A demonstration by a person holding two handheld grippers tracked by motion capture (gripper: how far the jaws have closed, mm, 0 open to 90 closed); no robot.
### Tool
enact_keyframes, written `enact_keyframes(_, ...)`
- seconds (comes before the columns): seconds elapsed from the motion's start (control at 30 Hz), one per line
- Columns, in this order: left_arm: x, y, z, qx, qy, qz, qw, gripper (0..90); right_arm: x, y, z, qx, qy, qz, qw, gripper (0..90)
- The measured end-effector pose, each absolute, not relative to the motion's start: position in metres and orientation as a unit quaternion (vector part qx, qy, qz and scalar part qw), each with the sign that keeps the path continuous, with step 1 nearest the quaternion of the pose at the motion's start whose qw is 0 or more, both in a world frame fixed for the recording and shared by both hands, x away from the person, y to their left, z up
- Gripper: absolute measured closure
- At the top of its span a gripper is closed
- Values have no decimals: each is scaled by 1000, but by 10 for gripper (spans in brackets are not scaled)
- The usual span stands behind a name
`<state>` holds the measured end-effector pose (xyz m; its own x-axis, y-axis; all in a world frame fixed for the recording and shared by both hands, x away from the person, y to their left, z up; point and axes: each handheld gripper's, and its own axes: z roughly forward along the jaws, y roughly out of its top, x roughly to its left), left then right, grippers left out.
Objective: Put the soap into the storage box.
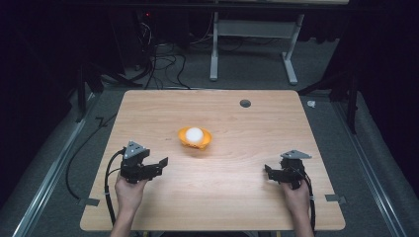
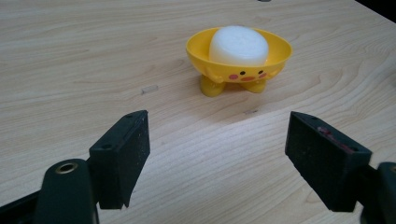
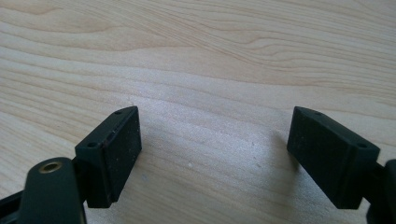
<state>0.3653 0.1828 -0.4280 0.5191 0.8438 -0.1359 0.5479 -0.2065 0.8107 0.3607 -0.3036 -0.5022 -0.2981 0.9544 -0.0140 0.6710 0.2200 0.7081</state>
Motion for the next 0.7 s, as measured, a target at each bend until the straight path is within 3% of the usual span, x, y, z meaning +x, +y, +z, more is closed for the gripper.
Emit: enact_keyframes(0.7,364,191,-448,759,479,169,407,224,361,-304,-502,545,746,305,232,184)
